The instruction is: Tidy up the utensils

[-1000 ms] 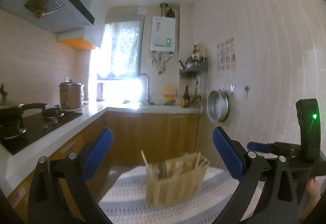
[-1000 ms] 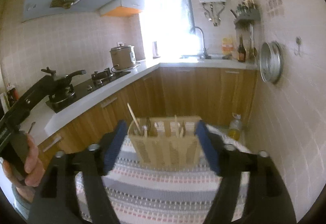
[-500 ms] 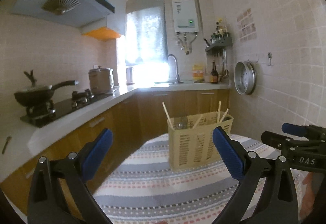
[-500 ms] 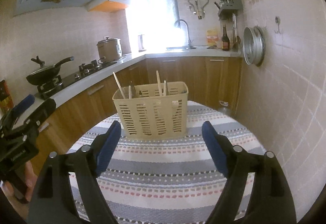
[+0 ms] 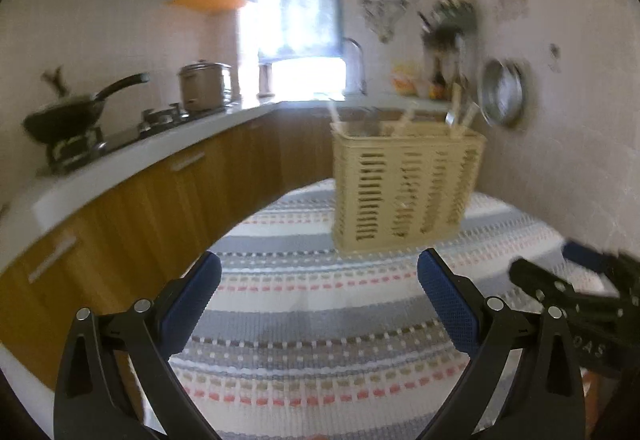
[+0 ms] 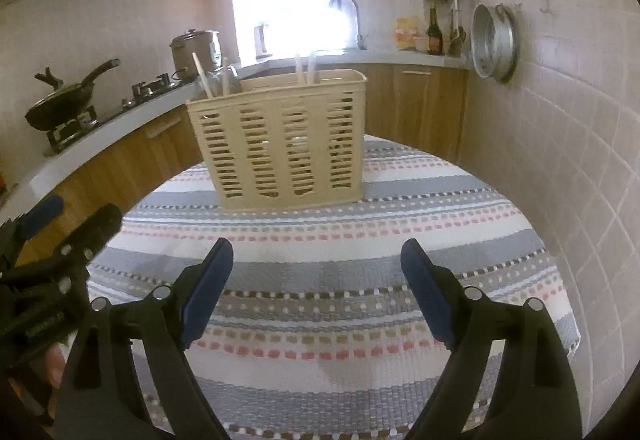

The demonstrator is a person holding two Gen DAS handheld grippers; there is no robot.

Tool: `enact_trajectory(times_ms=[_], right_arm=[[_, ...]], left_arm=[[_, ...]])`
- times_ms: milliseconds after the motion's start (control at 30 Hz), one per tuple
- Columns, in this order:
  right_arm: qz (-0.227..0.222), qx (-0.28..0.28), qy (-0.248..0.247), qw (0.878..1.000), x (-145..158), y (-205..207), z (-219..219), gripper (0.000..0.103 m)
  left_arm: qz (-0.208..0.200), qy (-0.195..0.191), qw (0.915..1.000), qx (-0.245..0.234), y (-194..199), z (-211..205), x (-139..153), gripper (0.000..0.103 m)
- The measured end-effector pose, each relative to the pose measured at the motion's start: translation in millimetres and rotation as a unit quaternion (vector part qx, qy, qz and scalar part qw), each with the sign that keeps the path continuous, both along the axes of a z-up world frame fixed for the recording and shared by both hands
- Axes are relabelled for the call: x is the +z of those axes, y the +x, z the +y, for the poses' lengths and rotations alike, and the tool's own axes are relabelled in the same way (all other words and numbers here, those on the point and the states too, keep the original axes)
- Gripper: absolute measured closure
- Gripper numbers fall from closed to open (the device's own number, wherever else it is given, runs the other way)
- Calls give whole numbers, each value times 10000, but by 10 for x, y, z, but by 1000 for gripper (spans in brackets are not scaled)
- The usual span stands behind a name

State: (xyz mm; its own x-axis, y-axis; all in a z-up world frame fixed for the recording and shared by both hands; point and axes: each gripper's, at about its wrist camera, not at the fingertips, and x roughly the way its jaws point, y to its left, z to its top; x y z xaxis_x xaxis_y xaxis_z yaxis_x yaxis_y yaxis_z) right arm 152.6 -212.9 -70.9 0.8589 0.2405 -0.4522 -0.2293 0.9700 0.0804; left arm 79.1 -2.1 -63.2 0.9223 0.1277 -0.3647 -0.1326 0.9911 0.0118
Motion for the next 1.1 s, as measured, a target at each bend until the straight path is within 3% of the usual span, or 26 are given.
enact_trajectory(times_ms=[67,300,433,1100], right_arm=[[-186,-70,23,9998,-45,-40,-25,21],[-792,-260,142,9964,-47,-184,-84,21],[-1130,-433,145,9925,8,-256,-103,12],[-976,-574,-19,9936,-65,-212,-99,12]], left_arm=[[-277,-82,9995,114,-67,39,-30,8],[-689,-4,9976,84,-76,-35,-57,8],[-894,78,9959,139,-34,-43,-90,8],[-795,69,9966,191,-59,-33,-107,8]])
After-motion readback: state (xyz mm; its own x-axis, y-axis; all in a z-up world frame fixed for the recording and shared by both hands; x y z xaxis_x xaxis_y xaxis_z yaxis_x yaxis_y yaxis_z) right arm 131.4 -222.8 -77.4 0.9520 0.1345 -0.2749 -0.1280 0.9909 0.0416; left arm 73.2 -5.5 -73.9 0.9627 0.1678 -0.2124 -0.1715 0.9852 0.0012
